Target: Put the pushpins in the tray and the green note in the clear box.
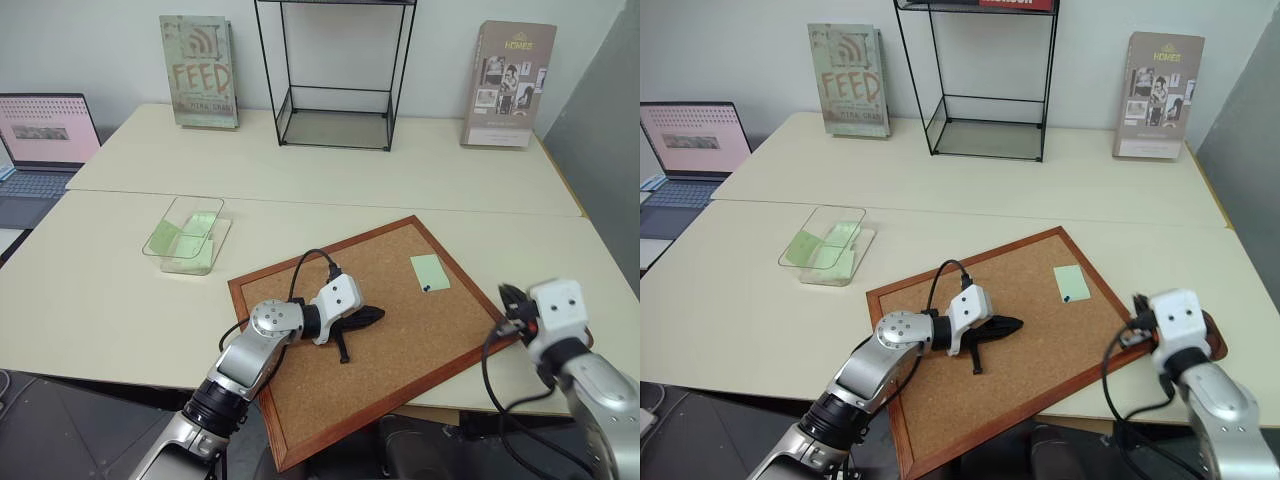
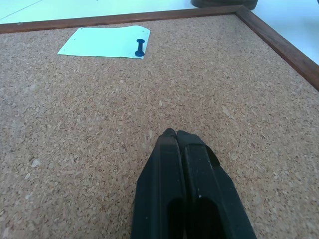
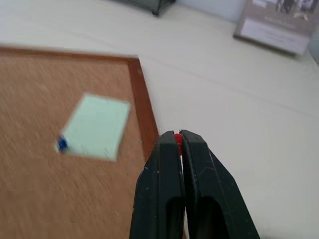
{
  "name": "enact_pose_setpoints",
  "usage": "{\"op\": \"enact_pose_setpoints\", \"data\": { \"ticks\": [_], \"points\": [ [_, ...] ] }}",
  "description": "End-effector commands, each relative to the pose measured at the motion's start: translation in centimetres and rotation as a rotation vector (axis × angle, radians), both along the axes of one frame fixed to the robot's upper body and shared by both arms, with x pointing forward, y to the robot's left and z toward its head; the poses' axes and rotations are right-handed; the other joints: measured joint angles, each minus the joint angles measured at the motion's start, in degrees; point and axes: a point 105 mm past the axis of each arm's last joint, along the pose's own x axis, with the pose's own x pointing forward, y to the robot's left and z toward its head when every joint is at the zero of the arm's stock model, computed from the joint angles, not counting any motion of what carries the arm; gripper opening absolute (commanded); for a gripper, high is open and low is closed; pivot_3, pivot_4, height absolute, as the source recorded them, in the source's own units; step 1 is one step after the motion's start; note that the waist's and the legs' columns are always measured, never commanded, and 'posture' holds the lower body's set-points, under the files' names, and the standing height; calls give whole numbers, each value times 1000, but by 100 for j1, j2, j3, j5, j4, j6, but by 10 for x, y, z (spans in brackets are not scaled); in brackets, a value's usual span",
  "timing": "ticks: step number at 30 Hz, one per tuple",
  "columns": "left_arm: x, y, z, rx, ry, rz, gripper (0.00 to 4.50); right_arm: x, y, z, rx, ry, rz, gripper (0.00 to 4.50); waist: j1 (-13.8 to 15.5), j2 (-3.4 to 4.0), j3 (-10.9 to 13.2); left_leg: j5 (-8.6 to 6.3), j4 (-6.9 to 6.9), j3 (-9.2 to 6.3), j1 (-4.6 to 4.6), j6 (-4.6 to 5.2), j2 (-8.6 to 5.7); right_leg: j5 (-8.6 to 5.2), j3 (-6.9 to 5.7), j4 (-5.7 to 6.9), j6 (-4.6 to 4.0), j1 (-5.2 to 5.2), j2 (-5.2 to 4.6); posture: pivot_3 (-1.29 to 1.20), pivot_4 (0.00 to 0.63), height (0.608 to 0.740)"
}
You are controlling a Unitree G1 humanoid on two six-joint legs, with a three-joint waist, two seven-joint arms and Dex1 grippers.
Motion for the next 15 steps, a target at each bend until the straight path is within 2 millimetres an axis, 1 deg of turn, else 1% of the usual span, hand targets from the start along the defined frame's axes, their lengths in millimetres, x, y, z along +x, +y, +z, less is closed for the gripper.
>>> {"op": "enact_pose_setpoints", "data": {
  "ticks": [1, 5, 7, 9, 10, 13, 15],
  "points": [
    [-5, 3, -19, 54, 54, -7, 0, -11, -33, 12, -154, 5, -119, 61, 1, 1, 0, 0, 0, 0, 0, 0, 0, 0, 0, 0, 0, 0, 0, 0, 150, 740],
    [-4, 3, -19, 58, 52, -10, 0, -19, -55, 6, -218, 50, -203, 61, -4, 2, -1, 0, 4, 2, 6, 0, 2, -1, 0, -9, 1, 0, -1, 0, 150, 740],
    [-3, 3, -19, 58, 51, -10, 0, -20, -61, 4, -238, 69, -218, 61, -4, 5, -3, 0, 3, 2, 5, 0, 6, -1, -2, -23, 1, 1, -1, 0, 150, 740],
    [-3, 3, -19, 58, 50, -10, 0, -21, -62, -3, -241, 107, -209, 61, -6, 8, -5, 0, 2, 5, -1, 0, 9, 0, -1, -42, 1, 3, -1, 0, 150, 740],
    [-3, 3, -18, 57, 50, -10, 0, -21, -62, -6, -234, 123, -205, 259, -5, 8, -5, 0, 2, 8, -6, 0, 10, 0, 0, -50, 2, 4, -2, 0, 150, 740],
    [-4, 2, -18, 55, 50, -10, 0, -20, -62, -10, -208, 140, -200, 670, 0, 8, -5, 0, 1, 11, -15, 0, 6, 1, 1, -56, 4, 4, -5, 0, 150, 740],
    [-4, 2, -19, 55, 51, -9, 0, -19, -63, -13, -199, 153, -198, 1189, 2, 9, -5, 0, -2, 11, -15, 0, 5, 1, 0, -55, 4, 4, -5, 0, 150, 740]
  ]
}}
